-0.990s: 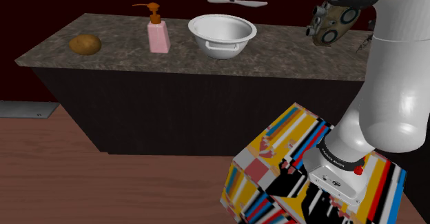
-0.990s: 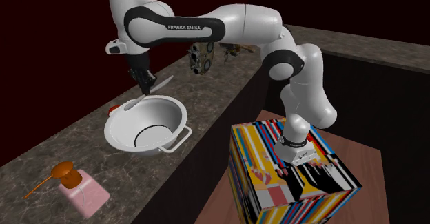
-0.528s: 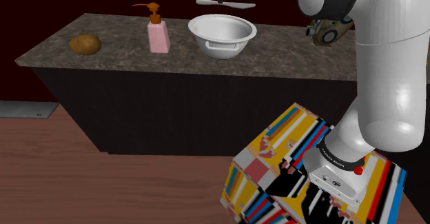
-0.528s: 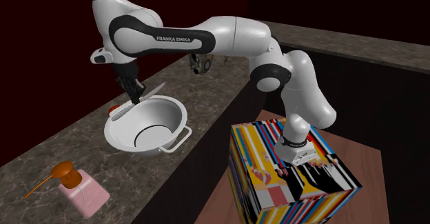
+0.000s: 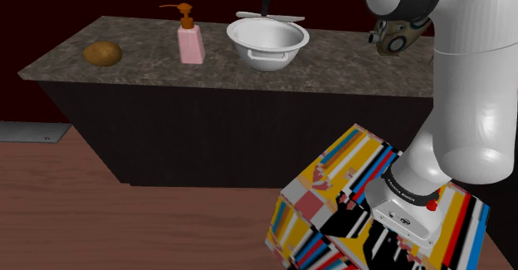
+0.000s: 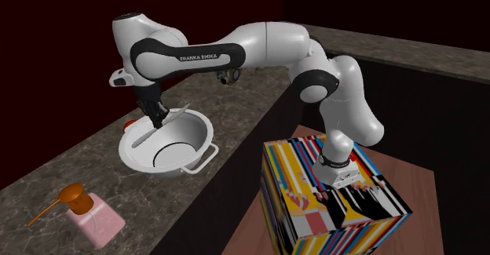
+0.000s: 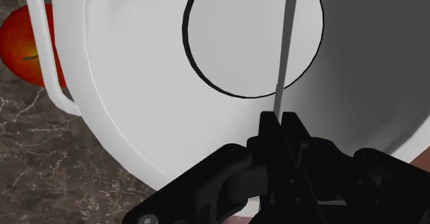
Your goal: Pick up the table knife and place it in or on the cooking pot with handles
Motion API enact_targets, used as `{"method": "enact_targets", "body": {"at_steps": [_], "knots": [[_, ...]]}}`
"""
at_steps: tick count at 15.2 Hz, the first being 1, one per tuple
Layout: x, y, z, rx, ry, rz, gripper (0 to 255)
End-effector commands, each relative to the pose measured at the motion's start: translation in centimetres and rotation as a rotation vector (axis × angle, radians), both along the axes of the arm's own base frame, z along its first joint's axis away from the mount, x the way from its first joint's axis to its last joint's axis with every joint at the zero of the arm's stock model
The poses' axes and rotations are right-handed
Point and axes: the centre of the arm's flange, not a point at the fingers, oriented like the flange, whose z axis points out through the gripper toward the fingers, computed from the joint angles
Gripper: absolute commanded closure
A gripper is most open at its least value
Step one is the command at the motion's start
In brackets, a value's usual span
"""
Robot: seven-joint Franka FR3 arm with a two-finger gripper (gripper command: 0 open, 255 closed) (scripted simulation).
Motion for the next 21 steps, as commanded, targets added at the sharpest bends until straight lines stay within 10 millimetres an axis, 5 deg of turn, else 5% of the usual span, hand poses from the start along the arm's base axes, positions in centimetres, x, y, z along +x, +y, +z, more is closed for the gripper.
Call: {"method": "enact_targets", "body": {"at_steps": [1, 6, 14, 15, 20, 21], "knots": [[0.0, 0.0, -1.1, 0.000, -0.001, 0.000, 255], [0.0, 0.0, -3.6, 0.000, -0.001, 0.000, 255], [0.0, 0.0, -3.6, 0.000, 0.000, 0.000, 255], [0.0, 0.0, -3.6, 0.000, 0.000, 0.000, 0], [0.0, 0.0, -3.6, 0.000, 0.000, 0.000, 0], [0.0, 0.0, -2.3, 0.000, -0.001, 0.000, 0]]}}
